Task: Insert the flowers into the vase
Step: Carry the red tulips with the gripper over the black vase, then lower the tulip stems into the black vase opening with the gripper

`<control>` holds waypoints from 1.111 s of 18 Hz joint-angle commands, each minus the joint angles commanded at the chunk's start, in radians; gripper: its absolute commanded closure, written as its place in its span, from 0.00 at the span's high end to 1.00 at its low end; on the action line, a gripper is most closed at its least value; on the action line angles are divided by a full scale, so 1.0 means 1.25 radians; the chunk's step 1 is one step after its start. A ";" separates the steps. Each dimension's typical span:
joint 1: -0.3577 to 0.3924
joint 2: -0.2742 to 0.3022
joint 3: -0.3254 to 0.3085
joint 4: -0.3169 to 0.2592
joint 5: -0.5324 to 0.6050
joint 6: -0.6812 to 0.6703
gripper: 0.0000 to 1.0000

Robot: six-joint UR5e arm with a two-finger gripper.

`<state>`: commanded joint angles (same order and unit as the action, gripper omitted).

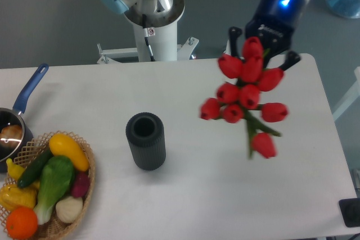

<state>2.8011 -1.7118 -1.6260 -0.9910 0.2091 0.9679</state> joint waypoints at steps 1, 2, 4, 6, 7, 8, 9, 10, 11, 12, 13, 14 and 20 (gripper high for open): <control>-0.009 -0.007 -0.001 0.000 -0.021 0.001 0.00; -0.021 -0.011 -0.002 0.000 -0.036 0.001 0.00; -0.027 -0.009 -0.029 0.000 -0.076 0.002 0.00; -0.027 0.000 -0.066 0.005 -0.131 0.024 0.00; -0.028 0.004 -0.088 0.005 -0.138 0.045 0.00; -0.034 0.010 -0.110 0.006 -0.146 0.069 0.00; -0.039 0.016 -0.130 0.006 -0.162 0.091 0.00; -0.043 0.022 -0.145 0.005 -0.176 0.108 0.00; -0.045 0.024 -0.153 0.005 -0.183 0.118 0.00; -0.055 0.023 -0.153 0.005 -0.184 0.123 0.00; -0.064 0.021 -0.155 0.005 -0.184 0.124 0.00; -0.068 0.018 -0.157 0.005 -0.186 0.124 0.00; -0.084 -0.004 -0.160 0.005 -0.193 0.137 0.00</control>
<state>2.6967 -1.7164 -1.8255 -0.9848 -0.0322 1.1397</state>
